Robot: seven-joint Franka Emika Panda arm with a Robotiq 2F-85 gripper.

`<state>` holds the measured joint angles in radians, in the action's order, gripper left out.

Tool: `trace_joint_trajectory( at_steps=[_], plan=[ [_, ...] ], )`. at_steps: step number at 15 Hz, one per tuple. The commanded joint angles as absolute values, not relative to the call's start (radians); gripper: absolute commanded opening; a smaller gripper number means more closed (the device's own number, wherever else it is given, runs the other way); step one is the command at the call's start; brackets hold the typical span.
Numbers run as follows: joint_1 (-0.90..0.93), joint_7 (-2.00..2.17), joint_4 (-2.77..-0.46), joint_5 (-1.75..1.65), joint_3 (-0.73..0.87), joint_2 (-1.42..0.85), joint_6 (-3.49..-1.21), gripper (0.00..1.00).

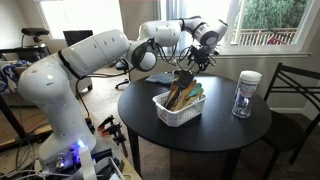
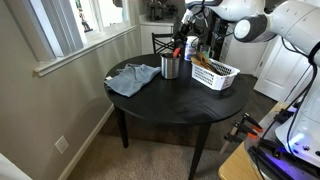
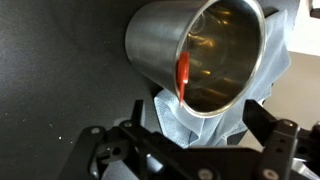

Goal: Remove the spatula from the cutlery holder and place it in the white basket

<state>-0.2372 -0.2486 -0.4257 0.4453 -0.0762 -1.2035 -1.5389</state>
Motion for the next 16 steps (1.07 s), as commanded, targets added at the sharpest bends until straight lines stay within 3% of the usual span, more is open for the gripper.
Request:
trace_joint_trajectory(
  at_steps=[1,12,16],
  plan=[
    [-0.238,-0.202,-0.449,0.463,-0.092,-1.203,-1.550,0.74],
    [-0.244,-0.171,-0.441,0.455,-0.097,-1.188,-1.531,0.03],
    [-0.250,-0.167,-0.439,0.463,-0.109,-1.154,-1.482,0.00]
  ],
)
